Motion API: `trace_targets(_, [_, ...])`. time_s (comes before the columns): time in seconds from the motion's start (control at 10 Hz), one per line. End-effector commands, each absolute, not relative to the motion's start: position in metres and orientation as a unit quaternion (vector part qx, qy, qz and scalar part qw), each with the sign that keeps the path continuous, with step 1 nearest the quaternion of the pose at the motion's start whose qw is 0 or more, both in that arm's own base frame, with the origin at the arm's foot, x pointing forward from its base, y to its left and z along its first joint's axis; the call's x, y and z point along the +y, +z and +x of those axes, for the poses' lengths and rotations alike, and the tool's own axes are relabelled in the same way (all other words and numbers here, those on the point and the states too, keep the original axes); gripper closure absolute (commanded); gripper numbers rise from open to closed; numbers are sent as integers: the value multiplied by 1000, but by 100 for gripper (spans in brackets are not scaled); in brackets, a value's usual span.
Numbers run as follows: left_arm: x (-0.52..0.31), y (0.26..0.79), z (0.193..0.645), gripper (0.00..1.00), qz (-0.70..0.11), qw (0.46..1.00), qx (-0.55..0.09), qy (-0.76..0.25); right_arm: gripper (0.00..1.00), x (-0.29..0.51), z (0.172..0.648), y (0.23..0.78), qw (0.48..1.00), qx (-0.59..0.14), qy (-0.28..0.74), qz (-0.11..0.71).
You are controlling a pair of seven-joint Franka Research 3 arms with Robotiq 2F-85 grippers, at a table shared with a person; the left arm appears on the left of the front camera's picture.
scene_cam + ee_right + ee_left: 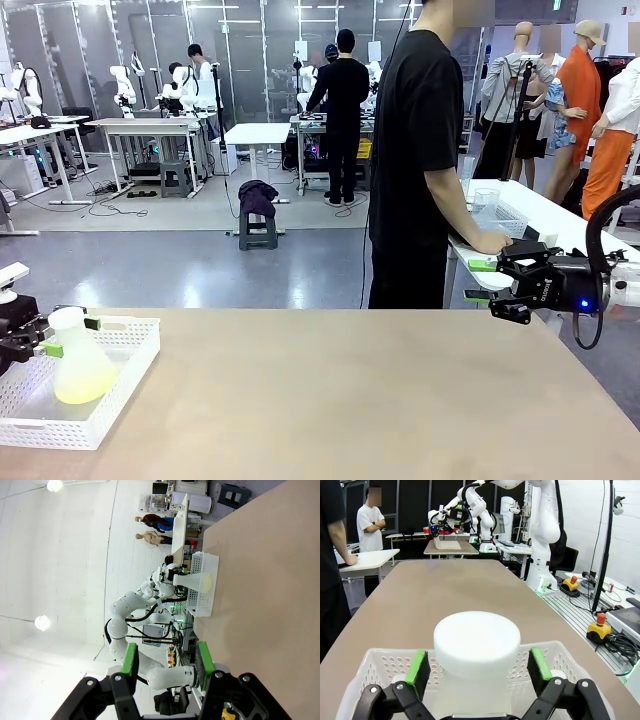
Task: Prepare the solutions needed for the experiment.
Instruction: When the human places the Big flask in the center of the table, pick up the Big flask and place it in the left Organizing basket.
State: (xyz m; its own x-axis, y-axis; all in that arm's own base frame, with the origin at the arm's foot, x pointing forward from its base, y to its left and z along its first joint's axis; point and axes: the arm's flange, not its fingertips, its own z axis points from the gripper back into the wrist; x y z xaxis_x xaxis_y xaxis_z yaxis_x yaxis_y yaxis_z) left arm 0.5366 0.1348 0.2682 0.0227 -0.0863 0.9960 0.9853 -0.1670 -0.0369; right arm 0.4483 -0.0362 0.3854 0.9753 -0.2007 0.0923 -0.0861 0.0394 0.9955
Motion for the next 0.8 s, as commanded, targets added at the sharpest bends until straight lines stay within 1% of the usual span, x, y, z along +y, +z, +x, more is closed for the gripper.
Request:
trace_targets(0.0, [134,268,537,0,-527,483,-426,-554,41,-36,449,388,711,-106,-39,694])
trace_targets(0.1, [135,268,537,0,-526,484,-427,-554,41,-36,449,388,711,-106,-39,694])
trace_targets(0.3, [167,270,526,0,-517,489,-449,-540,41,-36,449,388,711,-106,-39,694])
trace_targets(0.6, [225,269,511,0,-505,520,-461,-512,41,-36,449,388,711,-106,-39,694])
trace_targets(0.7, [238,275,505,0,-535,515,-454,-492,41,-36,449,388,711,-106,-39,694])
